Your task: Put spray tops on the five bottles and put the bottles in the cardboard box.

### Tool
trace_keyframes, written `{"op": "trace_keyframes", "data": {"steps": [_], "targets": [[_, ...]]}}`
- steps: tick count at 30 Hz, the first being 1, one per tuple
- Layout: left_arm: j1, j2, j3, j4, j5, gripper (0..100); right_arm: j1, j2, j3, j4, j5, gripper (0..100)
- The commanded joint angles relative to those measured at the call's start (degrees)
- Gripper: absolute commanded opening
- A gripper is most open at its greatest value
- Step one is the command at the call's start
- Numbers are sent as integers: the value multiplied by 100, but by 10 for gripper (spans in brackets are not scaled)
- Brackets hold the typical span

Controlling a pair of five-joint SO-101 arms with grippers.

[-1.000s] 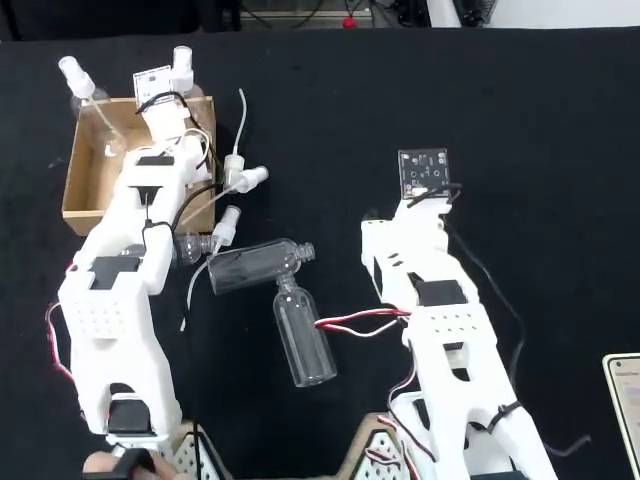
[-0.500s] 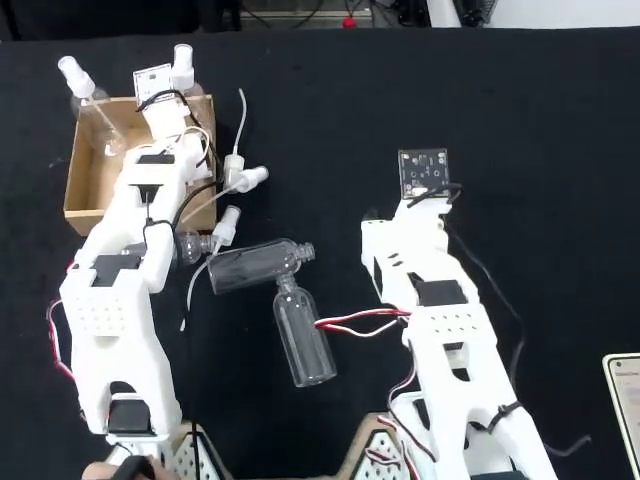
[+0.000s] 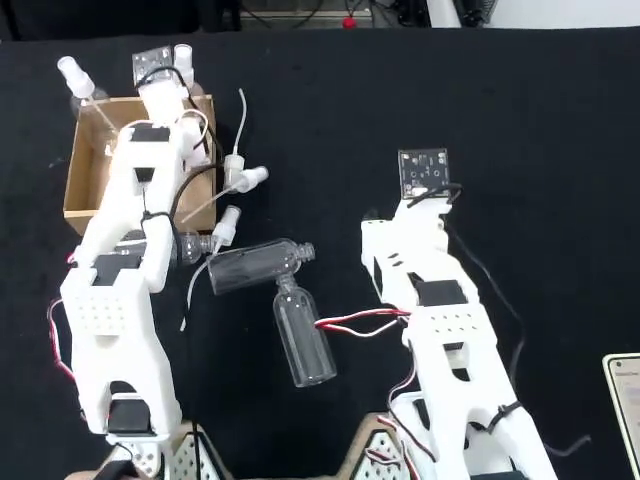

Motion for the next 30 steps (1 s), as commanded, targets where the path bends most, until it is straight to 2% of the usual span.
{"op": "trace_keyframes", "data": {"steps": [1, 7, 18, 23, 26, 28, 30], "targets": [[40, -114, -620, 484, 0, 36, 79, -13, -66, -149, 35, 114], [40, -114, -1165, 1547, 0, 36, 79, -13, -66, -149, 35, 114], [57, -114, -2888, 4009, -114, 37, 79, -4, -66, -149, 26, 115], [92, -114, -4066, 5125, -809, 44, 79, -13, -66, -149, 26, 116], [22, -53, -4708, 5960, -1574, 134, 79, -4, -66, -149, 26, 116], [-215, -105, -4532, 5943, -2066, 212, 70, -4, -66, -149, 35, 116], [-409, -114, -4303, 5934, -2620, 245, 70, 4, -66, -149, 35, 116]]}}
